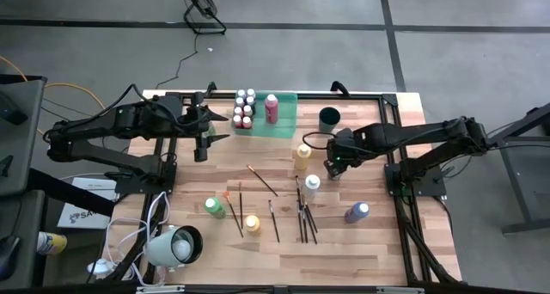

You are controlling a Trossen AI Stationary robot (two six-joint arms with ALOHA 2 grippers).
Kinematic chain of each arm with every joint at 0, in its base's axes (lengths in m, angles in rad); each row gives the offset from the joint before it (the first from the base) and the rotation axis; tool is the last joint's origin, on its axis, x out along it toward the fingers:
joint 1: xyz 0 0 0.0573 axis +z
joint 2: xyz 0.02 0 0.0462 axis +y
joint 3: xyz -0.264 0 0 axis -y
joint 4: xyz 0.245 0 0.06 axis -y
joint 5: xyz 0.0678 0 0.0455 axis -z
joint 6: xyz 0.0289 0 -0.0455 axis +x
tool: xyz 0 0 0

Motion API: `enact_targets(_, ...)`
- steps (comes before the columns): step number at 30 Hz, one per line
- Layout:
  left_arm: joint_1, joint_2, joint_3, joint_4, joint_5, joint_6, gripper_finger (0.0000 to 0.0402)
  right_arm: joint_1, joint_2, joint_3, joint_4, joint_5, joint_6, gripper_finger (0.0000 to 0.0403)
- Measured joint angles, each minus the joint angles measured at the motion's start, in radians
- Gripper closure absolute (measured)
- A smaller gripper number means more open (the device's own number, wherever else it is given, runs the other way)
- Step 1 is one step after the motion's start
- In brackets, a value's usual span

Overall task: Pick & Place Paint Supplies
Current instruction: Put the black paint bottle into the green bin

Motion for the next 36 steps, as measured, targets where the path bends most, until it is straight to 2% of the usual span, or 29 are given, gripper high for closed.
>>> enact_targets(4, 0.0, 0.0, 0.0, 0.0, 0.0, 0.0, 0.0195, 0.009, 0.003, 0.0, 0.03, 0.046, 0.003, 0.0188)
enact_targets(36, 0.0, 0.0, 0.0, 0.0, 0.0, -0.004, 0.0195, 0.055, -0.001, -0.058, 0.061, 0.097, 0.056, 0.0188)
